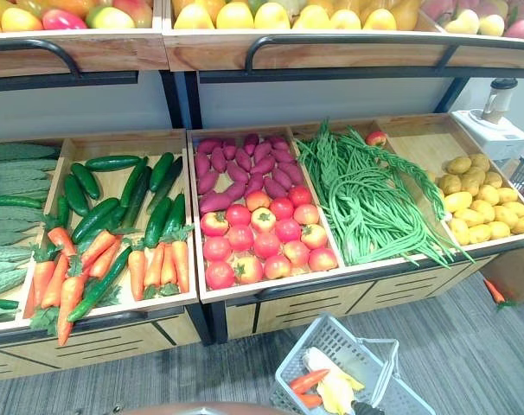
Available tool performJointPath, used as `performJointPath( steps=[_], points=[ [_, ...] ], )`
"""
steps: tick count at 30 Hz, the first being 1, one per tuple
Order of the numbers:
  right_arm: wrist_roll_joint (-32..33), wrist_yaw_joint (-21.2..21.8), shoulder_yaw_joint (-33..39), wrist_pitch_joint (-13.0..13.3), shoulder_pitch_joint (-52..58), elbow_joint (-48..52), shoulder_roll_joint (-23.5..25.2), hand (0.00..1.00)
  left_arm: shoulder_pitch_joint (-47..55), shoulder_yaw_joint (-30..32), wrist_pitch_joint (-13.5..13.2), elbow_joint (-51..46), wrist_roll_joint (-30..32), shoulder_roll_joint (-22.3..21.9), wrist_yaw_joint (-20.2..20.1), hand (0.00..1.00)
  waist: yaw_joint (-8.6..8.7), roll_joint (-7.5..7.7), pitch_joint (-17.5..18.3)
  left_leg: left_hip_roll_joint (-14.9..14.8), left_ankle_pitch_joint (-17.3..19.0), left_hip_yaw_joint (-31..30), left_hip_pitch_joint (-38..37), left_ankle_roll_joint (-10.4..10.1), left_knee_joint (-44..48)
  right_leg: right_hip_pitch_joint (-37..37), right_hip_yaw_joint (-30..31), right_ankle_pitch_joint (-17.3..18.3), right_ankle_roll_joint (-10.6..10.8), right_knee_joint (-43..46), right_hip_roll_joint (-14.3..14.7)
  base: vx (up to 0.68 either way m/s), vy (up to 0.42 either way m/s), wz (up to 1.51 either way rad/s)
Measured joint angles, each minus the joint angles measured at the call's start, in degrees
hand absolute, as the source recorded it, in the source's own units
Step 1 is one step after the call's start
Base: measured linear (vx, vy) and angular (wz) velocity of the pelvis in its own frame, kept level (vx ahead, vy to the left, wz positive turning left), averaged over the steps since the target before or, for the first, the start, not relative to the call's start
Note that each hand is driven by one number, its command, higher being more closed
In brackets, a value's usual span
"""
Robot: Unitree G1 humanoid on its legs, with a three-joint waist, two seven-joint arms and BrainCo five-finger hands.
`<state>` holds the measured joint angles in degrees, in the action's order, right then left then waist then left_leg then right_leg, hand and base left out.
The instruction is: Pick vegetable in the basket
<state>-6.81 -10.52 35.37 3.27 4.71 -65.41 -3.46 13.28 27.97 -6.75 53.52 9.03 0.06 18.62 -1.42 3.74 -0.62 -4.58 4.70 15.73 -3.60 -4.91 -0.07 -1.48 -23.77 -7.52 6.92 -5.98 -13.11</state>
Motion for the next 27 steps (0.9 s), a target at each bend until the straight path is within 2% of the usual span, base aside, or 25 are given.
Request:
performJointPath(
  steps=[3, 7, 10, 11, 13, 15, 16, 17, 18, 19, 20, 21, 23, 24, 25, 27],
  points=[
    [0.2, -0.3, -1.6, 0.0, -0.1, 0.0, -0.5, 1.0, 0.1, -2.4, 0.1, 1.2, -2.1, 0.1, -2.7, 0.0, 0.01, -0.11, -0.6, -0.1, 0.2, 1.9, -1.7, -0.3, -0.9, 0.1, 2.0, 0.1, -0.1, 0.0, 0.3, -0.03, -0.009, -0.32],
    [1.2, -0.2, -2.2, 0.0, -0.1, 0.0, -1.3, 1.0, 0.0, -4.7, 0.7, 1.3, -2.3, 0.4, -3.7, 0.0, 0.4, -0.68, -0.9, -0.3, 1.5, 4.0, -2.8, -0.8, -0.2, 0.1, 4.1, 0.3, 0.1, 0.1, 0.5, -0.01, -0.01, -0.29],
    [1.3, -0.3, -2.0, 0.0, -0.6, 0.0, -1.9, 1.0, -0.2, -6.1, 0.8, 1.3, -4.4, 0.4, -4.2, 0.0, 1.4, -2.05, -2.7, -3.9, 9.0, 4.8, 0.1, -0.7, 12.8, 1.4, 6.1, 3.9, 0.5, 6.8, 0.9, -0.02, -0.004, -0.33],
    [1.3, -0.3, -1.9, 0.1, -0.3, 0.0, -2.2, 1.0, -0.4, -6.8, 0.7, 1.3, -4.4, 0.4, -4.6, 0.0, 1.46, -2.72, -3.2, -6.0, 12.1, 5.5, 0.7, -0.8, 18.0, 2.1, 7.4, 5.5, 0.9, 10.1, 1.5, -0.01, 0.023, -0.38],
    [1.3, -0.3, -1.5, 0.8, 0.1, 0.6, -1.8, 1.0, -0.5, -6.9, 0.8, 1.4, -4.5, 0.7, -5.5, 0.0, 1.71, -2.84, -3.8, -7.8, 14.9, 7.1, 1.4, -0.6, 23.0, 3.1, 9.8, 5.5, 1.3, 12.2, 2.5, -0.04, 0.094, -0.68],
    [1.3, -0.4, -1.8, 1.2, -0.2, 2.0, -1.0, 1.0, -1.4, -6.9, 0.7, 1.4, -4.5, 1.5, -5.7, 0.0, 1.85, -1.98, -3.9, -8.4, 16.6, 10.6, 3.3, -0.1, 25.2, 6.7, 14.2, 2.9, 1.7, 11.8, 3.1, -0.14, 0.197, -1.27],
    [1.4, -0.6, -3.8, 2.1, -1.8, 3.1, 0.0, 1.0, -3.1, -7.4, 0.7, 1.8, -4.5, 3.2, -5.9, 0.0, 2.1, -1.71, -5.1, -9.4, 17.1, 16.3, 5.4, 1.1, 26.2, 11.4, 19.6, -5.9, 1.2, 8.0, 4.7, -0.15, 0.153, -1.59],
    [1.9, -0.6, -4.8, 2.1, -2.4, 3.4, 0.3, 1.0, -3.6, -7.4, 0.6, 1.8, -4.5, 3.6, -6.0, 0.0, 1.99, -2.65, -5.5, -10.4, 16.6, 18.9, 6.0, 2.2, 25.7, 11.8, 20.4, -10.0, 1.2, 4.6, 5.2, -0.22, 0.186, -1.66],
    [2.4, -0.6, -5.6, 2.1, -3.3, 3.8, 0.5, 1.0, -3.9, -7.2, 0.5, 2.0, -4.5, 3.8, -6.0, 0.0, 1.94, -2.93, -6.1, -11.3, 16.6, 21.2, 6.4, 2.7, 25.7, 12.7, 19.0, -10.5, 0.9, 4.7, 5.8, -0.15, 0.141, -1.19],
    [2.6, -1.1, -6.5, 2.4, -5.0, 3.8, 0.3, 1.0, -5.4, -6.9, 0.6, 2.5, -4.5, 4.4, -6.2, 0.0, 2.64, -3.1, -8.0, -11.9, 15.8, 24.5, 5.7, 3.3, 24.2, 14.6, 10.4, -2.6, -4.9, 15.5, 5.2, -0.17, 0.177, -1.36],
    [3.1, -1.5, -6.9, 2.2, -6.0, 3.6, -0.4, 1.0, -5.6, -6.8, 0.4, 2.4, -4.5, 4.7, -6.3, 0.0, 2.55, -3.26, -8.8, -11.8, 14.9, 27.6, 4.2, 3.7, 22.6, 14.8, 3.7, 3.5, -6.5, 23.6, 3.3, -0.14, 0.195, -1.76],
    [3.1, -1.6, -8.5, 2.2, -6.7, 2.8, -1.2, 1.0, -4.9, -6.9, 0.4, 2.5, -4.4, 4.9, -6.5, 0.0, 2.47, -3.25, -8.8, -11.9, 14.3, 32.3, 2.6, 4.0, 21.3, 13.8, -2.6, 8.2, -7.3, 31.0, 0.9, -0.1, 0.144, -1.74],
    [3.0, -1.6, -11.1, 2.2, -7.5, 1.4, -1.4, 1.0, -4.3, -7.6, 0.4, 2.5, -4.4, 4.9, -6.6, 0.0, 2.45, -2.98, -8.8, -11.9, 14.2, 37.4, 1.4, 4.3, 21.0, 10.7, -6.4, 11.8, -6.5, 37.6, -2.3, -0.07, 0.081, -1.46],
    [2.8, -1.5, -11.6, 2.2, -7.4, 1.1, -1.2, 1.0, -4.6, -7.9, 0.4, 2.5, -4.4, 4.9, -6.6, 0.0, 2.45, -2.83, -8.8, -11.9, 14.2, 39.0, 1.3, 4.3, 21.2, 9.4, -6.4, 12.1, -6.3, 38.6, -3.4, -0.03, 0.0, -1.12],
    [2.5, -1.5, -11.7, 2.2, -7.4, 0.4, -1.2, 1.0, -4.9, -8.0, 0.4, 2.4, -4.4, 4.8, -6.6, 0.0, 2.47, -2.78, -8.8, -12.0, 14.2, 40.5, 1.4, 4.3, 21.4, 8.1, -6.2, 12.4, -5.7, 38.4, -4.1, -0.01, -0.092, -1.21],
    [2.3, -1.5, -11.5, 2.2, -7.4, 0.1, -1.2, 1.0, -5.9, -8.1, 0.4, 2.4, -4.5, 4.5, -6.8, 0.0, 2.57, -2.43, -8.8, -12.8, 14.0, 43.5, 1.4, 4.1, 22.5, 6.1, -5.3, 13.3, -2.3, 32.0, -3.5, 0.0, -0.162, -1.07]
  ],
)
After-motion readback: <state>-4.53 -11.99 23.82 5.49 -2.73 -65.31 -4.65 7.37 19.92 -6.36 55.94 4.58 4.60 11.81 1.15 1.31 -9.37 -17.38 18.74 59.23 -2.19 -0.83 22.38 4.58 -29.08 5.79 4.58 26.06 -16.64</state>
